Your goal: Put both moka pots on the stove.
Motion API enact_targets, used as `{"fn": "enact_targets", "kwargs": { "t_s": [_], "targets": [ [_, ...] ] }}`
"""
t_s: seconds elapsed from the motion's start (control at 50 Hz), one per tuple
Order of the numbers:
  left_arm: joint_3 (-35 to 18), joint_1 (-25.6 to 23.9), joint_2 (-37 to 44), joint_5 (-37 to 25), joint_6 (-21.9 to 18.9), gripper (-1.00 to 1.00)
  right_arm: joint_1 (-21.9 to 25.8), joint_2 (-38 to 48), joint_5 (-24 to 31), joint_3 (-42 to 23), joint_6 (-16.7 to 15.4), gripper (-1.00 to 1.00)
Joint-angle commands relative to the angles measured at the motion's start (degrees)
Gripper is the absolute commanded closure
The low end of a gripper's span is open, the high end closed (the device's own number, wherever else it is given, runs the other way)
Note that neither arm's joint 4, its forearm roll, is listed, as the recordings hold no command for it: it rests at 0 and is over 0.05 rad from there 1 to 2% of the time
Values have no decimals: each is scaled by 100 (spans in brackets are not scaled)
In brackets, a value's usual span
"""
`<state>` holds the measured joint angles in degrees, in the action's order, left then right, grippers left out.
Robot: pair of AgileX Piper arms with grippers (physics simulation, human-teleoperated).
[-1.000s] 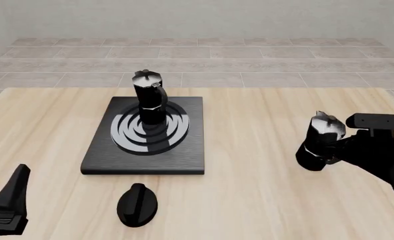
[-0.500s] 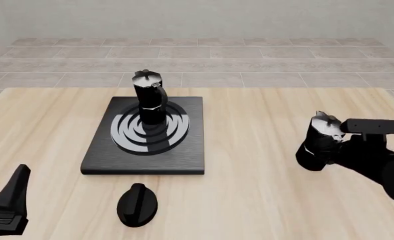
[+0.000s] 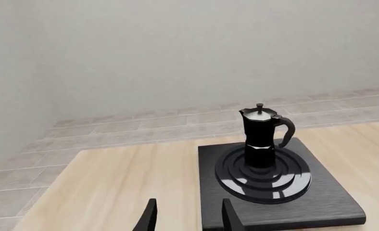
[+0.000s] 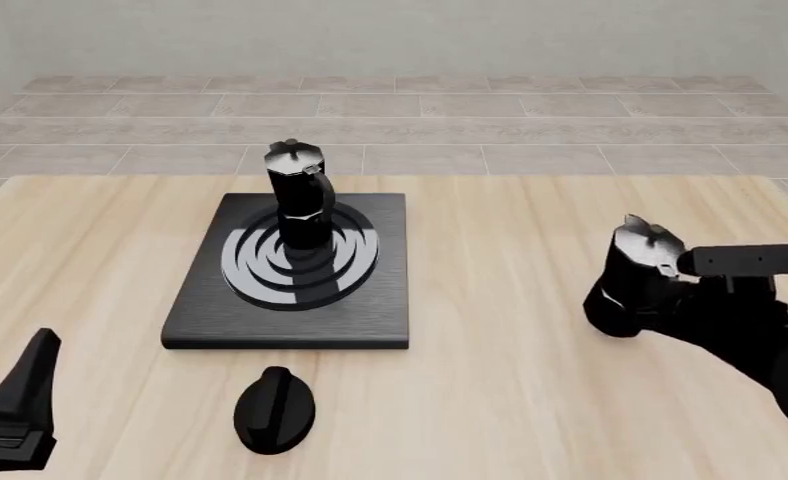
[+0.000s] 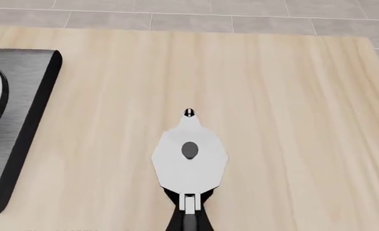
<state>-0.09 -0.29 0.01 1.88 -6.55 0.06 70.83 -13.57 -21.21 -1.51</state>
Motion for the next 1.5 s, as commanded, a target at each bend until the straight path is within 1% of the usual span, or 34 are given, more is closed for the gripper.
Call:
{"fn": "enact_targets", "kwargs": {
  "t_s": [0.02,0.04,0.1,0.22,0.28,0.3,0.36,0.38,0.4,0.42,0.44,0.52,0.56,0.76,0.98,1.04,1.22,1.3,1.5],
  "targets": [
    [-2,81,0,24,22,-100,418,-766,258,-217,9,100],
    [-2,81,0,24,22,-100,418,-767,260,-217,9,100],
    [-1,81,0,26,25,-100,611,-998,463,-372,4,100],
    [0,80,0,29,26,-100,800,-1030,546,-572,-33,100],
    [-1,81,0,28,29,-100,908,-934,511,-702,-23,100],
    [-13,82,0,19,29,-100,1056,-831,461,-781,-35,100],
    [-7,83,0,27,29,-100,1150,-732,431,-851,-29,100],
    [0,85,0,33,29,-100,1309,-617,399,-952,-50,100],
    [0,85,0,33,29,-100,1309,-615,398,-953,-50,100],
    [-3,86,0,31,29,-100,1427,-507,411,-1071,-43,100],
    [-3,86,0,31,29,-100,1427,-505,412,-1072,-43,100],
    [1,87,0,29,28,-100,1723,-278,368,-1252,-47,100],
    [-4,87,0,22,28,-100,1800,-234,366,-1295,-78,100],
    [-7,82,0,16,7,-100,2314,63,334,-1578,3,100],
    [-12,93,0,20,-7,-100,2672,259,386,-1886,77,100],
    [-9,87,0,27,-14,-100,2840,318,411,-1963,74,100],
    [-13,105,0,34,-4,-100,3125,453,530,-2192,-18,100],
    [-11,106,0,37,-4,-100,3207,464,575,-2280,-23,100],
    [-17,105,0,34,4,-100,3664,653,596,-2525,15,100]
  ]
}}
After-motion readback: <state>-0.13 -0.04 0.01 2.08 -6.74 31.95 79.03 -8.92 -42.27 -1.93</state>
